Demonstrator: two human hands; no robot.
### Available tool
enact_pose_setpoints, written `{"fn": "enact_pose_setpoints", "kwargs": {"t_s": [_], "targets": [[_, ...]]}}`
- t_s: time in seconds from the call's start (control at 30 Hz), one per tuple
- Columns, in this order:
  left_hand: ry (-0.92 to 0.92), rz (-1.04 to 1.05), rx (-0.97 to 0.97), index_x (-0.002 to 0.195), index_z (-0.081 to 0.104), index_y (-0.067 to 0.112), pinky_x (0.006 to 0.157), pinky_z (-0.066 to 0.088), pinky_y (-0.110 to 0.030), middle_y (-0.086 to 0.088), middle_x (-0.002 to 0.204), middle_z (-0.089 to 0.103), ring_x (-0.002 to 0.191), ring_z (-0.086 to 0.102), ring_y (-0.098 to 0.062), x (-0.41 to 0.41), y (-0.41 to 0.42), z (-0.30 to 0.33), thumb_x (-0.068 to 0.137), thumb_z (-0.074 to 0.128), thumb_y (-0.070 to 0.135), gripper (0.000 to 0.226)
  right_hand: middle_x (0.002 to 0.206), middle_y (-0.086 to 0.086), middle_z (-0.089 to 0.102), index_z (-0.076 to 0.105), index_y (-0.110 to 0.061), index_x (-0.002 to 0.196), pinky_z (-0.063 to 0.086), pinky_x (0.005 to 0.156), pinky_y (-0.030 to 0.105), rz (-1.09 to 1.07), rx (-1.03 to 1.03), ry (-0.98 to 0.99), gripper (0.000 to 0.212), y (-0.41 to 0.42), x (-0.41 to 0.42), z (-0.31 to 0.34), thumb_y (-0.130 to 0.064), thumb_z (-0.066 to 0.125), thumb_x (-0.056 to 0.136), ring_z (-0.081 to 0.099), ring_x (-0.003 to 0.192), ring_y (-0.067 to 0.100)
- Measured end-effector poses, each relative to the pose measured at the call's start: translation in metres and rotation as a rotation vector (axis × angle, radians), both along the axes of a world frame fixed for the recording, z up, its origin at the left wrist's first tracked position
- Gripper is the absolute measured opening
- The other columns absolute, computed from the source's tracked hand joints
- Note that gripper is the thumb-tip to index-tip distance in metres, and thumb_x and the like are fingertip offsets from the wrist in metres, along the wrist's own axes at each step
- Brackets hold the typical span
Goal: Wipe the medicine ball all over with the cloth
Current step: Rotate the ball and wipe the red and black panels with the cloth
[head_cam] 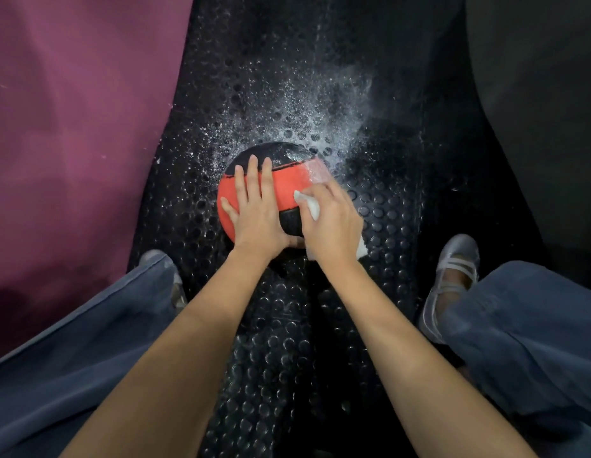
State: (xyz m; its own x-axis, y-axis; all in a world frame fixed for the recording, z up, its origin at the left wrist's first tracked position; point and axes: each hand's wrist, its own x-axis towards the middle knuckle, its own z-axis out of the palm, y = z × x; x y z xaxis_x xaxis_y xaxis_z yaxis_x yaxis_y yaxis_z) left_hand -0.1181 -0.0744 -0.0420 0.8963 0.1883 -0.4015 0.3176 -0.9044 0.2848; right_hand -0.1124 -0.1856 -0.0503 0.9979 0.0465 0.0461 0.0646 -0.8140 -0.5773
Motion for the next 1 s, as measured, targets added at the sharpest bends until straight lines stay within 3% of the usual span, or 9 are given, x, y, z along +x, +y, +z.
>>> {"fn": "enact_pose_setpoints", "kwargs": {"t_s": [0.1,0.23,0.33,0.53,0.77,1.0], "targets": [[-0.008,0.002,-0.007,0.153,-0.013,0.017,0.111,0.004,-0.068,0.0,0.161,-0.019,0.147,-0.021,-0.025,0.001,-0.002,-0.001,0.054,0.089,0.049,0.146,0.097,-0.003,0.062,0.068,-0.019,0.091,0.036,0.064,0.027,-0.027,0.001,0.001,0.013,-0.005,-0.009,-0.003,-0.03,0.061,0.089,0.058,0.092,0.02],[0.015,-0.003,0.014,0.153,-0.014,0.016,0.111,0.001,-0.066,-0.001,0.16,-0.02,0.146,-0.022,-0.026,0.002,-0.005,0.001,0.051,0.089,0.052,0.149,0.115,-0.003,0.06,0.067,-0.02,0.107,0.036,0.071,0.027,0.005,-0.051,0.093,0.022,0.002,0.036,0.009,-0.032,0.053,0.094,0.057,0.102,0.019],[0.02,-0.003,0.01,0.153,-0.014,0.017,0.112,0.002,-0.066,-0.001,0.16,-0.02,0.146,-0.021,-0.026,0.002,-0.002,0.003,0.05,0.09,0.052,0.151,0.115,-0.002,0.059,0.066,-0.021,0.109,0.036,0.07,0.028,0.058,-0.095,0.117,0.023,0.006,0.052,0.016,-0.033,0.052,0.095,0.057,0.101,0.02],[0.023,-0.013,-0.024,0.153,-0.016,0.018,0.111,0.002,-0.067,0.001,0.16,-0.021,0.146,-0.022,-0.025,0.009,0.004,0.002,0.052,0.09,0.05,0.15,0.108,-0.001,0.061,0.07,-0.018,0.101,0.035,0.069,0.028,0.034,-0.054,0.064,0.021,-0.01,0.005,0.007,-0.033,0.057,0.092,0.057,0.099,0.021],[0.009,-0.016,0.023,0.153,-0.014,0.017,0.112,0.004,-0.065,0.0,0.16,-0.02,0.147,-0.02,-0.025,-0.002,-0.002,0.003,0.049,0.09,0.051,0.151,0.116,-0.004,0.059,0.067,-0.024,0.107,0.033,0.071,0.027,0.087,-0.146,0.149,0.022,0.01,0.069,0.019,-0.033,0.051,0.095,0.057,0.102,0.019],[0.016,-0.004,-0.009,0.153,-0.016,0.019,0.112,0.001,-0.066,0.002,0.16,-0.021,0.146,-0.022,-0.024,0.004,0.0,0.001,0.049,0.091,0.05,0.152,0.106,0.0,0.063,0.071,-0.017,0.099,0.038,0.07,0.031,0.026,-0.041,0.058,0.02,-0.016,0.003,0.005,-0.031,0.059,0.091,0.058,0.099,0.025]]}}
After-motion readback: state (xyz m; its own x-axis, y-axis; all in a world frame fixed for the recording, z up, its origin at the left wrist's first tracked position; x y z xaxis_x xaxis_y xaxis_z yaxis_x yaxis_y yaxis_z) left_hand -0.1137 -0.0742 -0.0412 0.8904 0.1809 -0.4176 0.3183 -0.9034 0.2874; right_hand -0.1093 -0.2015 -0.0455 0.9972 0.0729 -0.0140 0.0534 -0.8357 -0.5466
